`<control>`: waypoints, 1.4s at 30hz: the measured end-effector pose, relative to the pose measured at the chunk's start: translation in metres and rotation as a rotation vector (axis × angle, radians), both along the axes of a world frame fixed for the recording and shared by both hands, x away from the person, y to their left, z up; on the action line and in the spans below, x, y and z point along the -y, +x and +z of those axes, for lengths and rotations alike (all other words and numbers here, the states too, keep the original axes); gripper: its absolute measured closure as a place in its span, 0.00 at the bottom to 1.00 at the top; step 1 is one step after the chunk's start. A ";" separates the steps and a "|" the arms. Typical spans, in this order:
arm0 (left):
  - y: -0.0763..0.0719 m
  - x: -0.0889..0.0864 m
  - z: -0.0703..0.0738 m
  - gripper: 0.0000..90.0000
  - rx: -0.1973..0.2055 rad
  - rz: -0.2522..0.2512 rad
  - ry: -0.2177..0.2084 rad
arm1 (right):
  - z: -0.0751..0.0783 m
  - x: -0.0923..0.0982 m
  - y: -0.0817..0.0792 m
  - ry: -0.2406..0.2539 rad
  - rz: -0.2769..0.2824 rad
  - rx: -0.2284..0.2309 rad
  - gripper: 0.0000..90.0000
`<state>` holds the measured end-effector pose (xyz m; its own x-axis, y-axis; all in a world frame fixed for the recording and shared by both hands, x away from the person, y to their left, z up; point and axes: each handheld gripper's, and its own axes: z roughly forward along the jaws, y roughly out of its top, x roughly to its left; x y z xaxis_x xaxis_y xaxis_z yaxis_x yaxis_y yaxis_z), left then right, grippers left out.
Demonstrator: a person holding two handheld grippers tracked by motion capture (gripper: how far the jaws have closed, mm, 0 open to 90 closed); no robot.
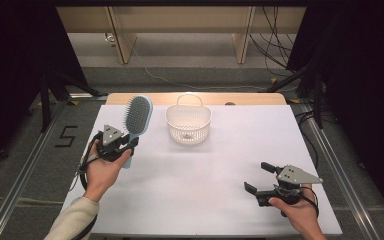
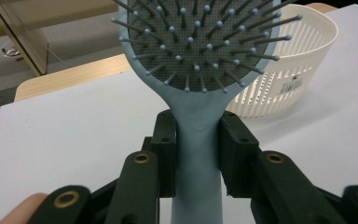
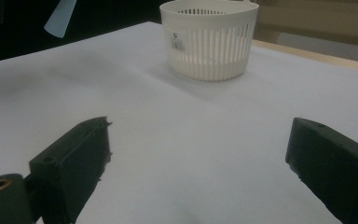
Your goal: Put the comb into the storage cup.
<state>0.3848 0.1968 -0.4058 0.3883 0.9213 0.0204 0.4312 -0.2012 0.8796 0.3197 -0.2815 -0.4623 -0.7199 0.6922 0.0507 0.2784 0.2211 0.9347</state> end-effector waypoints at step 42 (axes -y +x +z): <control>0.007 0.010 0.007 0.78 0.023 -0.018 -0.011 | 0.000 0.000 0.000 0.003 0.001 0.001 0.08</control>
<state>0.3922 0.1866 -0.3985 0.4045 0.9144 0.0194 0.4068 -0.1989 0.8916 0.3197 -0.2815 -0.4622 -0.7207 0.6913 0.0521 0.2776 0.2189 0.9354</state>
